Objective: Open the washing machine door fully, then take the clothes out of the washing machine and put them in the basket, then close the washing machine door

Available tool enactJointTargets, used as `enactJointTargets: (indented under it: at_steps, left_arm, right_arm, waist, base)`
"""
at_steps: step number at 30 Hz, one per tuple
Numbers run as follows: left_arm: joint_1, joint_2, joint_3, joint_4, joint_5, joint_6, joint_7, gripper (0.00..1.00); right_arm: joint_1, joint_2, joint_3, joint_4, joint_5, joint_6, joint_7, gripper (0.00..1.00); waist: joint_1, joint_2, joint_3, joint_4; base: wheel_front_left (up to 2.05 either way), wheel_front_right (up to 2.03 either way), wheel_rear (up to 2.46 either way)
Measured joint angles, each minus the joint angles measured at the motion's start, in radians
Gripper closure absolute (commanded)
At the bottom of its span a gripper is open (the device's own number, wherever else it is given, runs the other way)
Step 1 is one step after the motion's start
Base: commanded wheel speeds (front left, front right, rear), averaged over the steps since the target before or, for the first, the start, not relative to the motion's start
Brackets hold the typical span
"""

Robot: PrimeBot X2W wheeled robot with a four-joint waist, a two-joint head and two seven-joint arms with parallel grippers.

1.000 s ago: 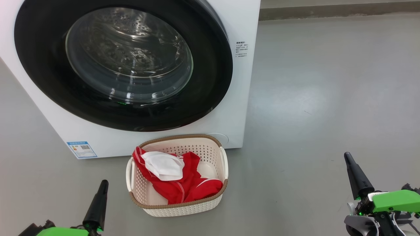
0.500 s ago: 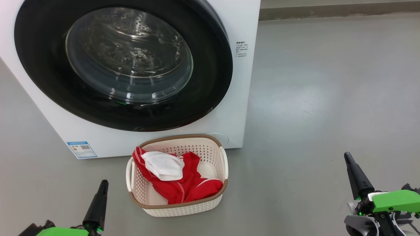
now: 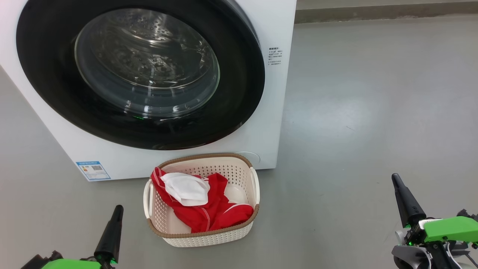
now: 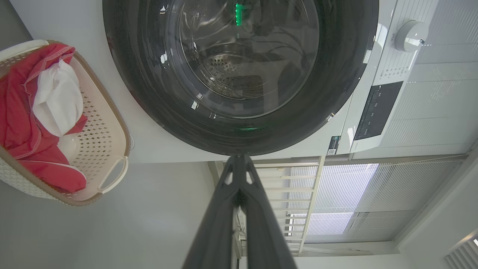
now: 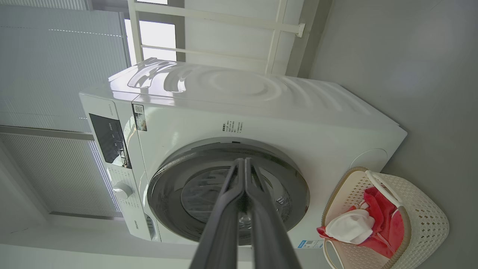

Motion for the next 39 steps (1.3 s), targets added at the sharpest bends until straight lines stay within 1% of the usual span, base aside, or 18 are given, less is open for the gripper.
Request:
enactJointTargets:
  at_steps: [39]
  left_arm:
    - [0.000, 0.000, 0.000, 0.000, 0.000, 0.000, 0.000, 1.00]
  right_arm:
    - [0.000, 0.000, 0.000, 0.000, 0.000, 0.000, 0.000, 1.00]
  waist:
    - [0.0000, 0.0000, 0.000, 0.000]
  base:
    - [0.00, 0.00, 0.00]
